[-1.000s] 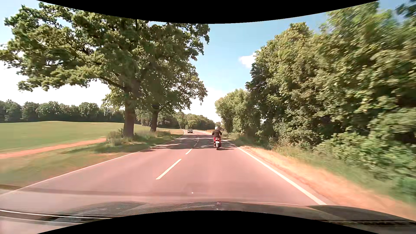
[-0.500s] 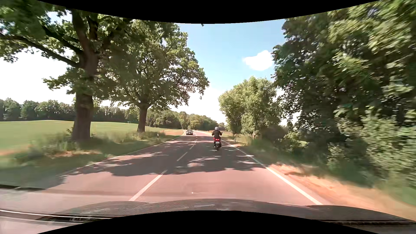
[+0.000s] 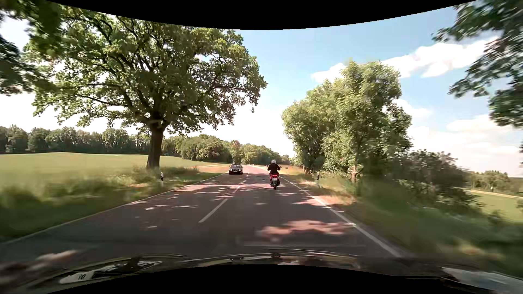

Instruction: Follow the waypoints while adhering to traffic rules and regulations

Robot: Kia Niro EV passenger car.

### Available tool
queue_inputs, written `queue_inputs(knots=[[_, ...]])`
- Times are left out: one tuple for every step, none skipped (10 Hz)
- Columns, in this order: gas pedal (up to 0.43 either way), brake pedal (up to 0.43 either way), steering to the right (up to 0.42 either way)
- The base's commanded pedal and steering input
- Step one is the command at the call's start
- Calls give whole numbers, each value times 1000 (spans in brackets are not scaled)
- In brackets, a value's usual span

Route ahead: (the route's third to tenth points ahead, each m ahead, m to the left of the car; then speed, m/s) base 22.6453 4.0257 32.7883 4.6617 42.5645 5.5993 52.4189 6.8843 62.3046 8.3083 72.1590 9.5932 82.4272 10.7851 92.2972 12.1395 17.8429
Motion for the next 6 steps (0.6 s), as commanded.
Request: queue_inputs(knots=[[228,6,-17],[228,6,-17],[228,6,-17],[228,6,-17],[228,6,-15],[228,6,-13]])
